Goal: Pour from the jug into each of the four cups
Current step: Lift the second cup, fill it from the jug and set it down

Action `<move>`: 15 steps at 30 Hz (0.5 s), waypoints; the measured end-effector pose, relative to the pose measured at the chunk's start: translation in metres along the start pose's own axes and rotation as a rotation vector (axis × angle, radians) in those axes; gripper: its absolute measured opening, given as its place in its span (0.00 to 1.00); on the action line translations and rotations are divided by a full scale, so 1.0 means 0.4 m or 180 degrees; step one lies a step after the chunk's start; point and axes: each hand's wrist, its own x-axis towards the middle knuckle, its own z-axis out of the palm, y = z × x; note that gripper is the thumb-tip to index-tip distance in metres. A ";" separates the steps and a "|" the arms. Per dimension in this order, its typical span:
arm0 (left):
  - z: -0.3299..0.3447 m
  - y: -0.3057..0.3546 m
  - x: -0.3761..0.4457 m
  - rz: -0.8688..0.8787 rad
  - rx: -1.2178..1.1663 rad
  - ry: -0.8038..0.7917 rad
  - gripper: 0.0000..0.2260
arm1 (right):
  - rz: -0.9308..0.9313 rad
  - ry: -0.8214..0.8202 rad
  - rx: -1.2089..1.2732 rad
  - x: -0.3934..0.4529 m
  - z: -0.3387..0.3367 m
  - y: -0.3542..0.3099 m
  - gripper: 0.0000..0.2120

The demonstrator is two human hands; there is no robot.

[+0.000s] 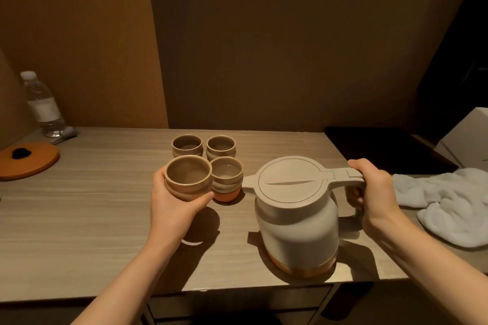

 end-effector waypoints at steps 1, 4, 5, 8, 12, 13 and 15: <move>0.002 0.009 -0.010 0.0033 -0.0016 -0.0042 0.41 | 0.0000 0.0003 0.0019 -0.002 -0.001 0.001 0.21; 0.013 0.028 -0.037 0.0110 -0.0010 -0.0131 0.41 | 0.0016 0.0018 0.0095 -0.007 -0.005 0.004 0.20; 0.016 0.032 -0.045 0.0122 0.0003 -0.0160 0.41 | 0.0018 0.0026 0.0106 -0.009 -0.007 0.006 0.20; 0.027 0.031 -0.064 0.0133 0.0087 -0.0284 0.41 | 0.0026 0.0049 0.0116 -0.015 -0.011 0.010 0.21; 0.040 0.013 -0.087 0.0104 0.0300 -0.0479 0.42 | 0.0064 0.0071 0.0159 -0.018 -0.017 0.014 0.20; 0.043 0.008 -0.091 0.0104 0.0381 -0.0501 0.42 | 0.0071 0.0069 0.0168 -0.018 -0.019 0.014 0.20; 0.049 0.002 -0.097 0.0126 0.0526 -0.0521 0.42 | 0.0080 0.0063 0.0193 -0.019 -0.021 0.014 0.20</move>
